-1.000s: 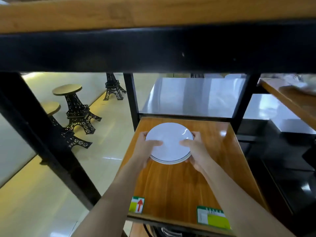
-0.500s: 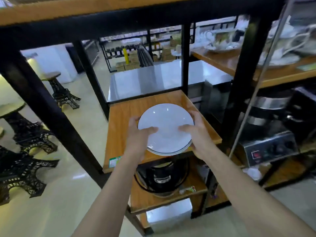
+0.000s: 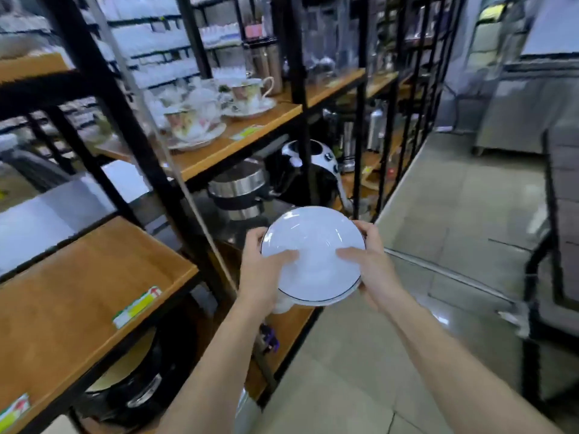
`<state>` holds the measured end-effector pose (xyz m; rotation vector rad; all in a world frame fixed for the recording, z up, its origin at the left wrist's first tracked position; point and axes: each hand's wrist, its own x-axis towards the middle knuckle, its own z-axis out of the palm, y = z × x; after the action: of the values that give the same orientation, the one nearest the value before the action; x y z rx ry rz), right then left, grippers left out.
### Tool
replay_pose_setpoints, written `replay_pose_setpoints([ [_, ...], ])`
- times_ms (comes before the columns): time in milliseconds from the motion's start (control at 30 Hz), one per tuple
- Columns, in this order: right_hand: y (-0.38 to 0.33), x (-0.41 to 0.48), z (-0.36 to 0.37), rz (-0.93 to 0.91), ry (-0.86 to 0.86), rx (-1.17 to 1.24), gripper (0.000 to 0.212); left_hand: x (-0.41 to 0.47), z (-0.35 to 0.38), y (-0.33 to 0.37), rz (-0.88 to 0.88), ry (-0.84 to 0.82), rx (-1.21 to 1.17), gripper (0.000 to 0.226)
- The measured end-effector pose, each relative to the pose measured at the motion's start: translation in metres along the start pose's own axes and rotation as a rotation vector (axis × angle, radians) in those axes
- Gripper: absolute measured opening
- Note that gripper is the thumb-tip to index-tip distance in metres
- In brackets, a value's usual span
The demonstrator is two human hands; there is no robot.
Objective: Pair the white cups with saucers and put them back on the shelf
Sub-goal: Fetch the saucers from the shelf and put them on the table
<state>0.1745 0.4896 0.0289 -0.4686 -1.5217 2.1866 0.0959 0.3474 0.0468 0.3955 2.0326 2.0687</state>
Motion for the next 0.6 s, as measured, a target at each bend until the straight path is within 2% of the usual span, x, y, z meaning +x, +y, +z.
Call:
replay_pose_setpoints([
  [200,-0.055,-0.019,-0.173,-0.035,0.275,0.007,0.056,-0.015,0.188,-0.018,-0.068,-0.286,-0.037,0.049],
  [367,-0.091,-0.047,-0.313,-0.05,0.463,-0.051,0.051,-0.042,0.338,-0.031,-0.129,-0.508,-0.066,0.044],
  [600,-0.114,-0.091,-0.447,-0.083,0.679,-0.078,0.043,-0.084,0.485,-0.052,-0.206,-0.721,-0.066,0.039],
])
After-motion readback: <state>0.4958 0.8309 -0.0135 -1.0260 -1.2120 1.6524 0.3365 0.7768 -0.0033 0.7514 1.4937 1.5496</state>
